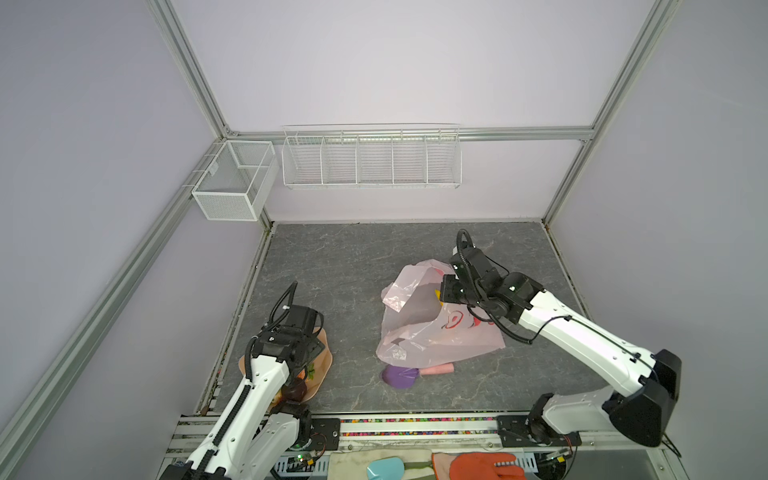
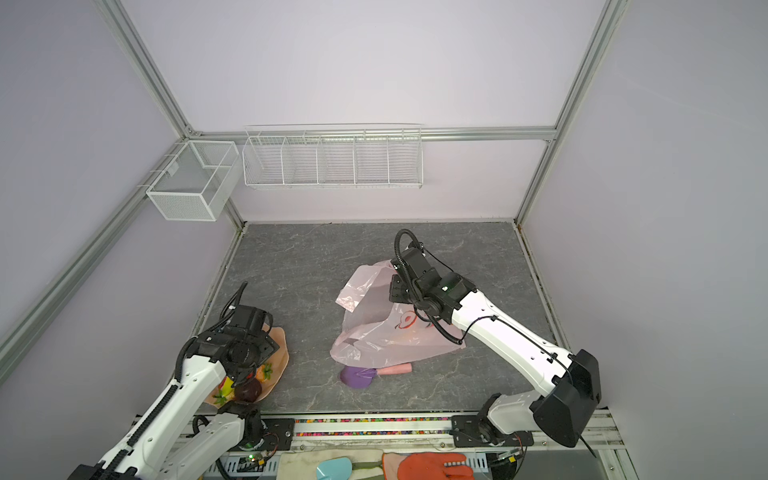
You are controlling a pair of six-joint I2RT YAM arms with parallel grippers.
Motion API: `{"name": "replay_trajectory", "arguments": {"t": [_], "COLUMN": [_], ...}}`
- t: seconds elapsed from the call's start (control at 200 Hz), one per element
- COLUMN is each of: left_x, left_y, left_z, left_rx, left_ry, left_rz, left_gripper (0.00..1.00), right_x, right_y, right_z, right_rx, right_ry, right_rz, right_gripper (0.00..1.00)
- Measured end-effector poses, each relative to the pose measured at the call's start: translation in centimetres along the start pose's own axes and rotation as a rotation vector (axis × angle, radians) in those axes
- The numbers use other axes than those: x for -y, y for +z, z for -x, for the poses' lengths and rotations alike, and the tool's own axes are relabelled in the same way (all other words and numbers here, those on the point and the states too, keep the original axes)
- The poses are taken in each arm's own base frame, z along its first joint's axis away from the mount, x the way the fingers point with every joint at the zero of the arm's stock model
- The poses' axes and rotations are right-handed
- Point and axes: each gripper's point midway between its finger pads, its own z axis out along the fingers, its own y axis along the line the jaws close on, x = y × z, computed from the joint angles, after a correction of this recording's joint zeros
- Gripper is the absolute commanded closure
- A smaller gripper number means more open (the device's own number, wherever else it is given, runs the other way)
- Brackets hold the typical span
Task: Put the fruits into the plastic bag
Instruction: 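Lower the left gripper onto the yellow lemon and close on it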
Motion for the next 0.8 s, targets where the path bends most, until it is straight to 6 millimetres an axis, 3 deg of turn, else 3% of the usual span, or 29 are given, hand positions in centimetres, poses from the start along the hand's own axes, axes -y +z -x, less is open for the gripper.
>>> {"name": "replay_trajectory", "arguments": {"t": [0.8], "left_x": [0.6], "left_y": [2.2], "left_z": [0.7], "left_rx": [0.028], "left_ry": [0.005], "left_rz": [0.009], "left_gripper": [0.33], "right_x": [0.1], "right_y": [-0.7], "right_z": [0.2], "right_rx": [0.013], "right_ry": [-0.004], "right_rz": [0.01], "right_gripper": [0.94]}}
